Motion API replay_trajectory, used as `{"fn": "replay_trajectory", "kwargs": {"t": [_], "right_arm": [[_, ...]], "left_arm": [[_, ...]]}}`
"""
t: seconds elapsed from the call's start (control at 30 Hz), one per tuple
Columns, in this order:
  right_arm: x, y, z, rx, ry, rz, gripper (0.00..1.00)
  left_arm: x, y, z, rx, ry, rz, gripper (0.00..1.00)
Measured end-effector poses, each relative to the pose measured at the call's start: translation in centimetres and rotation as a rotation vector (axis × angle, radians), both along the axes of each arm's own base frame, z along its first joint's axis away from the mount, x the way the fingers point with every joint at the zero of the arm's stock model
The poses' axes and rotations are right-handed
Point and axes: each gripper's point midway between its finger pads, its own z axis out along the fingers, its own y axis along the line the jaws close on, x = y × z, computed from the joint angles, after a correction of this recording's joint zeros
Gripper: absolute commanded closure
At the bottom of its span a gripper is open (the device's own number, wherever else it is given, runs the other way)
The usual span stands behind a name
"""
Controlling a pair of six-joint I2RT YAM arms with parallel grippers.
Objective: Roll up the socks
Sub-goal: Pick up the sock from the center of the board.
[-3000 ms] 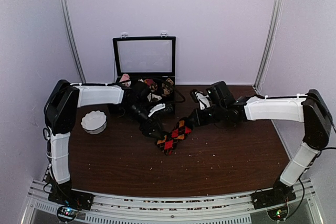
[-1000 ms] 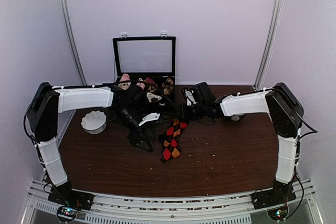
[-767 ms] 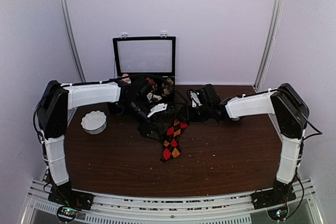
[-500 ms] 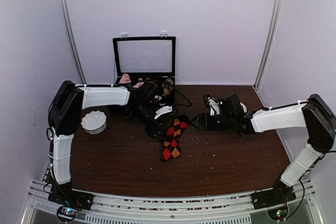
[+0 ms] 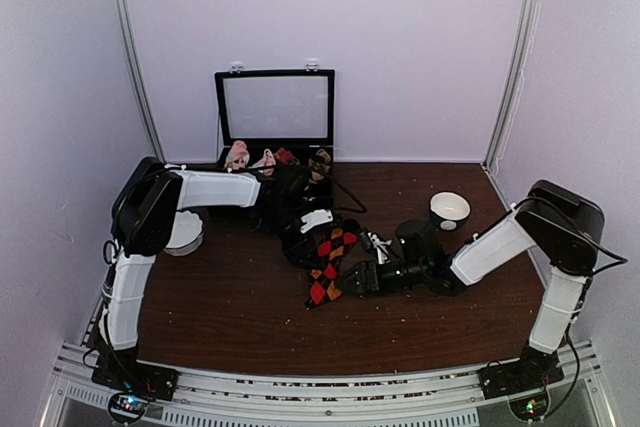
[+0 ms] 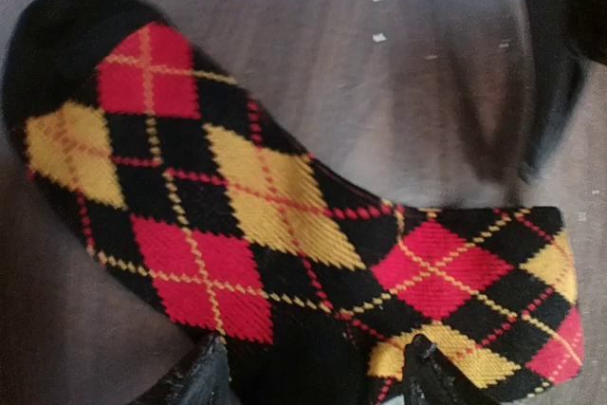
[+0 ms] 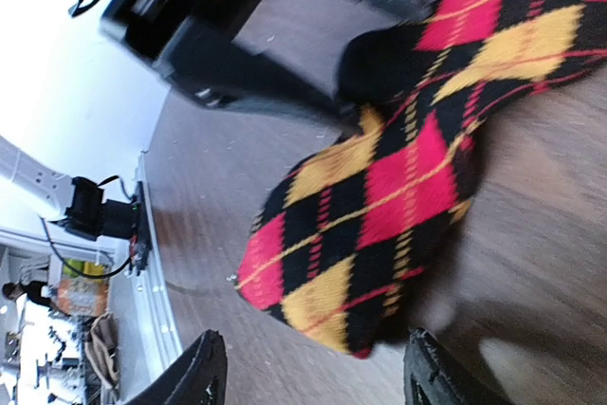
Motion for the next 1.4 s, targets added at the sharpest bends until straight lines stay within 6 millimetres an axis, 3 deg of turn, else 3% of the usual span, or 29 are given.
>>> {"fn": "replay_trajectory", "kwargs": {"t": [0.27, 0.5, 0.87, 1.07, 1.4], "right_arm": [[-0.6, 3.5, 0.5, 0.094, 0.020, 0.065, 0.36], [-0.5, 4.3, 0.8, 0.157, 0.052, 0.051, 0.37], [0.2, 4.0, -1.2, 0.061, 0.028, -0.049, 0.39], [0.9, 4.9, -0.9, -0.005, -0.056, -0.057, 0.49], [-0.6, 6.1, -1.6, -0.076, -0.156, 0.002, 0.52]], "left_arm": [[1.1, 0.3, -0.2, 0.041, -0.055, 0.027, 0.36], [1.1, 0.2, -0.3, 0.053, -0.065, 0.029, 0.38], [0.9, 0.0, -0.3, 0.038, -0.033, 0.049, 0.40], [0.6, -0.4, -0.2, 0.017, 0.007, 0.059, 0.40], [0.3, -1.0, 0.0, -0.002, 0.078, 0.076, 0.45]]}}
